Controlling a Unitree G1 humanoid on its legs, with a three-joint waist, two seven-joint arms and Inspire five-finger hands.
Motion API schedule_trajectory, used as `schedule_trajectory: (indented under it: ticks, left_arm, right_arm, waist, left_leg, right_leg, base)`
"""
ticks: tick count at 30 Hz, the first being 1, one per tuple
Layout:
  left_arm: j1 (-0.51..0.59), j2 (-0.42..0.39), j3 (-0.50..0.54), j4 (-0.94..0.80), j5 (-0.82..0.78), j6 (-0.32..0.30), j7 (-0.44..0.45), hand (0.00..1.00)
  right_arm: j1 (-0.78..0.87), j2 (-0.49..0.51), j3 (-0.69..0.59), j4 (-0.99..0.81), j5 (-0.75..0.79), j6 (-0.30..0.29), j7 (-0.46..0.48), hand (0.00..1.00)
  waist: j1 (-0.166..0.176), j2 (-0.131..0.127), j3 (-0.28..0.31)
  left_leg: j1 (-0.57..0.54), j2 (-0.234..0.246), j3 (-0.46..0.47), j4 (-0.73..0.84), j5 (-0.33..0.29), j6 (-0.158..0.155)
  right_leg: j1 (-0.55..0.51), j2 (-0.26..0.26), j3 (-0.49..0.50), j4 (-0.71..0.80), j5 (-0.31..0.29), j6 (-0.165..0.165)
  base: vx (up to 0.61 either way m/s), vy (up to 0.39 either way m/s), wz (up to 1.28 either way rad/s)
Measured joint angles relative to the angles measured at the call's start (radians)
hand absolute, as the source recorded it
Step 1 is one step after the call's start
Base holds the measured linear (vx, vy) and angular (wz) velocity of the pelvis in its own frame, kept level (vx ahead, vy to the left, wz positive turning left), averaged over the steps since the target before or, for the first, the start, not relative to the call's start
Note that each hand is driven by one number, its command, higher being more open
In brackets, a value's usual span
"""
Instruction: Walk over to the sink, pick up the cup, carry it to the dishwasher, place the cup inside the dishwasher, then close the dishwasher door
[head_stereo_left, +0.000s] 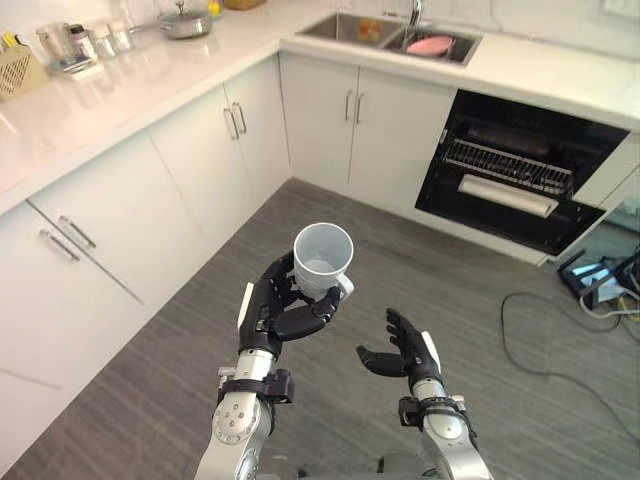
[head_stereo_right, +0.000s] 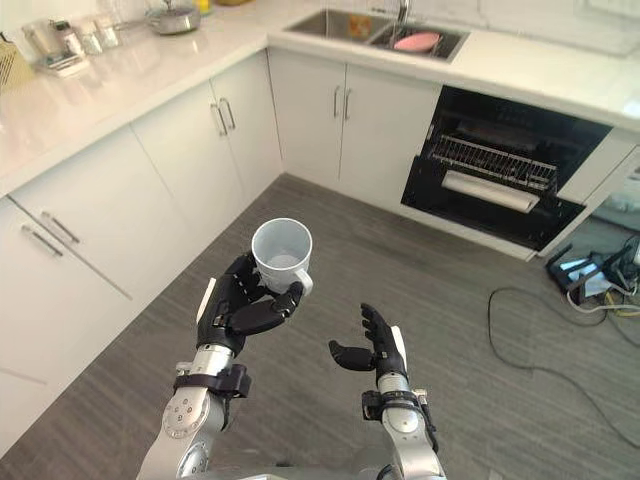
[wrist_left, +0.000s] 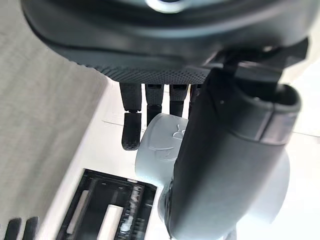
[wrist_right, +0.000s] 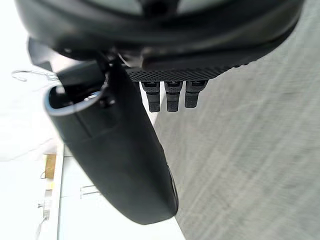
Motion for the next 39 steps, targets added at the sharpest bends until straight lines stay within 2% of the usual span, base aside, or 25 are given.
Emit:
schedule_trajectory:
  ticks: [3,4,5,7,8,9,10,11,13,15,18,20,21,22,23,25,27,28,30,32,33,36,37,38,39]
  left_arm:
    - [0.000,0.004,-0.003,0.004,0.000,0.000,0.001,0.30]
    - [0.000,0.008,-0.008,0.007,0.000,-0.001,0.002,0.30]
    - [-0.006,-0.008,-0.015,0.045,0.000,0.000,0.002,0.30]
    - [-0.006,-0.031,-0.028,0.066,0.001,0.010,0.003,0.30]
    - [-0.009,-0.040,-0.029,0.068,0.001,0.012,0.001,0.30]
    - [-0.009,-0.045,-0.028,0.068,0.000,0.012,-0.001,0.30]
    - [-0.009,-0.054,-0.028,0.067,0.000,0.012,-0.003,0.30]
    - [-0.007,-0.058,-0.030,0.061,0.000,0.012,-0.007,0.30]
    - [0.011,-0.061,-0.030,0.026,0.000,0.011,-0.021,0.30]
    - [0.023,-0.067,-0.030,0.010,0.000,0.010,-0.032,0.30]
    - [0.040,-0.071,-0.028,0.007,0.000,0.010,-0.035,0.30]
    - [0.046,-0.070,-0.022,0.010,0.000,0.011,-0.034,0.30]
    - [0.056,-0.069,-0.012,0.012,0.000,0.011,-0.032,0.30]
    - [0.055,-0.066,-0.011,0.013,0.000,0.011,-0.031,0.30]
    - [0.051,-0.063,-0.006,0.014,0.000,0.012,-0.024,0.30]
    - [0.040,-0.041,-0.009,0.014,0.000,0.013,-0.021,0.30]
    - [0.038,-0.009,-0.010,0.015,0.000,0.018,-0.021,0.30]
    - [0.038,0.013,-0.010,0.020,0.001,0.022,-0.019,0.30]
    - [0.038,0.021,-0.011,0.024,0.001,0.023,-0.013,0.30]
    - [0.026,0.025,-0.010,0.015,0.001,0.018,-0.004,0.30]
    - [0.026,0.026,-0.009,0.015,0.001,0.017,-0.003,0.30]
    - [0.023,0.026,-0.009,0.018,0.001,0.016,0.000,0.30]
    - [0.015,0.026,-0.007,0.030,0.001,0.015,0.001,0.30]
    - [0.000,0.011,-0.007,0.073,0.002,0.013,0.007,0.30]
    - [-0.005,-0.003,-0.007,0.099,0.002,0.017,0.010,0.30]
  right_arm:
    - [0.003,-0.002,0.000,0.003,0.000,0.001,0.006,0.90]
    - [0.008,-0.005,0.000,0.004,0.000,0.001,0.004,0.90]
    - [0.011,-0.017,-0.001,0.018,0.000,0.003,-0.001,0.90]
    - [0.021,-0.040,0.000,0.011,0.000,0.015,-0.002,0.90]
    - [0.031,-0.042,0.001,0.000,0.000,0.016,-0.001,0.90]
    - [0.041,-0.042,0.002,-0.010,0.000,0.016,-0.001,0.90]
    - [0.065,-0.042,0.007,-0.046,0.001,0.016,-0.005,0.90]
    - [0.084,-0.042,0.011,-0.084,0.003,0.016,-0.011,0.90]
    - [0.088,-0.037,0.015,-0.123,0.014,0.015,-0.013,0.90]
    - [0.076,-0.038,0.013,-0.128,0.020,0.013,-0.014,0.90]
    - [0.062,-0.046,0.005,-0.103,0.022,0.013,-0.014,0.90]
    - [0.030,-0.054,-0.003,-0.035,0.022,0.014,-0.012,0.90]
    - [0.021,-0.060,-0.006,0.010,0.022,0.016,-0.013,0.90]
    - [0.020,-0.059,-0.006,0.024,0.022,0.017,-0.013,0.90]
    - [0.019,-0.057,-0.006,0.034,0.022,0.020,-0.015,0.90]
    - [0.019,-0.047,-0.008,0.042,0.020,0.022,-0.012,0.90]
    - [0.007,-0.025,-0.012,0.042,0.015,0.023,-0.012,0.90]
    - [0.001,-0.010,-0.011,0.041,0.012,0.023,-0.012,0.90]
    - [-0.004,0.005,-0.007,0.027,0.012,0.023,-0.011,0.90]
    - [-0.005,0.027,0.000,-0.022,0.011,0.020,-0.010,0.90]
    - [-0.006,0.032,0.000,-0.030,0.011,0.017,-0.009,0.90]
    - [-0.020,0.031,-0.001,-0.033,0.012,0.014,-0.009,0.90]
    - [-0.021,0.026,-0.001,-0.033,0.012,0.014,-0.009,0.90]
    - [-0.019,0.011,-0.003,-0.033,0.012,0.015,-0.013,0.90]
    - [-0.018,-0.003,-0.004,-0.032,0.012,0.018,-0.016,0.90]
  waist:
    - [-0.019,-0.002,-0.005]
    - [-0.032,-0.026,-0.019]
    - [-0.041,0.001,-0.028]
    - [-0.038,0.040,-0.037]
    - [-0.039,0.046,-0.033]
    - [-0.037,0.049,-0.031]
    - [-0.027,0.056,-0.022]
    - [-0.012,0.065,-0.019]
    - [0.003,0.057,-0.018]
    - [0.018,0.063,-0.026]
    - [0.034,0.061,-0.027]
    - [0.037,0.058,-0.027]
    - [0.047,0.053,-0.032]
    - [0.044,0.047,-0.038]
    - [0.033,0.038,-0.043]
    - [0.031,0.007,-0.042]
    - [0.026,-0.012,-0.033]
    - [0.016,-0.019,-0.033]
    - [0.010,-0.015,-0.034]
    - [0.007,-0.019,-0.041]
    - [0.007,-0.025,-0.046]
    - [-0.021,-0.024,-0.047]
    - [-0.030,-0.027,-0.049]
    - [-0.049,-0.009,-0.050]
    - [-0.044,0.023,-0.051]
  left_leg:
    - [0.051,0.018,-0.026,-0.022,-0.032,-0.034]
    - [0.072,0.003,-0.045,-0.031,-0.051,-0.064]
    - [0.105,0.026,-0.072,-0.032,-0.072,-0.090]
    - [0.097,0.079,-0.072,0.032,-0.060,-0.112]
    - [0.058,0.109,-0.076,0.169,-0.029,-0.139]
    - [0.028,0.126,-0.080,0.265,0.002,-0.137]
    - [-0.044,0.171,-0.078,0.479,0.068,-0.131]
    - [-0.105,0.214,-0.061,0.631,0.061,-0.128]
    - [-0.195,0.241,-0.028,0.690,0.026,-0.109]
    - [-0.266,0.231,-0.006,0.606,-0.013,-0.092]
    - [-0.328,0.129,-0.043,0.271,-0.009,-0.104]
    - [-0.341,0.061,-0.090,0.072,0.102,-0.113]
    - [-0.305,0.029,-0.081,0.015,0.244,-0.085]
    - [-0.301,0.014,-0.069,0.025,0.240,-0.045]
    - [-0.308,0.001,-0.056,0.058,0.210,-0.025]
    - [-0.290,-0.013,-0.018,0.083,0.147,-0.008]
    - [-0.214,-0.017,0.010,0.048,0.114,0.001]
    - [-0.147,-0.016,0.028,0.022,0.096,0.007]
    - [-0.047,0.000,0.052,-0.020,0.069,0.004]
    - [0.019,0.036,0.084,-0.033,0.005,-0.031]
    - [0.031,0.042,0.092,-0.033,-0.011,-0.032]
    - [0.100,0.074,0.122,-0.066,-0.039,-0.084]
    - [0.124,0.075,0.129,-0.079,-0.045,-0.105]
    - [0.152,0.089,0.103,-0.080,-0.060,-0.129]
    - [0.162,0.115,0.092,-0.078,-0.062,-0.133]
  right_leg:
    - [-0.049,0.060,0.003,-0.252,0.043,0.005]
    - [-0.049,0.072,0.021,-0.399,0.160,-0.010]
    - [-0.038,0.089,0.012,-0.366,0.230,-0.043]
    - [0.002,0.116,-0.027,-0.366,0.199,-0.087]
    - [0.047,0.132,-0.043,-0.379,0.179,-0.102]
    - [0.080,0.140,-0.049,-0.393,0.170,-0.108]
    - [0.163,0.153,-0.051,-0.436,0.150,-0.114]
    - [0.233,0.168,-0.047,-0.475,0.138,-0.123]
    - [0.302,0.169,-0.037,-0.515,0.094,-0.131]
    - [0.348,0.163,-0.019,-0.541,0.063,-0.111]
    - [0.400,0.123,0.008,-0.565,0.024,-0.081]
    - [0.423,0.091,0.033,-0.573,-0.002,-0.055]
    - [0.444,0.063,0.072,-0.578,-0.015,-0.022]
    - [0.453,0.046,0.083,-0.579,-0.021,-0.011]
    - [0.458,0.026,0.091,-0.577,-0.018,0.001]
    - [0.421,0.008,0.140,-0.479,-0.011,0.012]
    - [0.324,-0.003,0.158,-0.217,0.037,0.086]
    - [0.257,-0.023,0.145,-0.046,0.046,0.093]
    - [0.190,-0.036,0.098,0.087,0.023,0.046]
    - [0.079,-0.027,0.032,0.094,-0.005,0.005]
    - [0.052,-0.026,0.016,0.072,-0.007,0.002]
    - [-0.032,-0.002,-0.087,-0.176,0.009,-0.020]
    - [-0.044,0.028,-0.090,-0.326,0.093,-0.035]
    - [-0.020,0.061,-0.088,-0.352,0.218,-0.093]
    - [-0.005,0.081,-0.095,-0.353,0.216,-0.098]
  base:
    - [0.42,-0.093,0.30]
    - [0.50,-0.137,0.59]
    - [0.52,-0.124,0.52]
    - [0.52,-0.146,0.31]
    - [0.50,-0.189,0.26]
    - [0.47,-0.192,0.21]
    - [0.48,-0.174,0.03]
    - [0.46,-0.144,-0.01]
    - [0.31,-0.063,-0.10]
    - [0.26,0.021,-0.13]
    - [0.35,0.133,-0.16]
    - [0.37,0.203,-0.40]
    - [0.56,0.325,-0.56]
    - [0.52,0.287,-0.44]
    - [0.65,0.329,-0.21]
    - [0.54,0.259,-0.34]
    - [0.36,0.155,-0.45]
    - [0.36,0.106,-0.51]
    - [0.33,0.067,-0.52]
    - [0.29,-0.006,-0.50]
    - [0.38,-0.103,-0.48]
    - [0.41,-0.143,-0.27]
    - [0.51,-0.150,0.02]
    - [0.61,-0.163,-0.06]
    - [0.53,-0.125,-0.21]
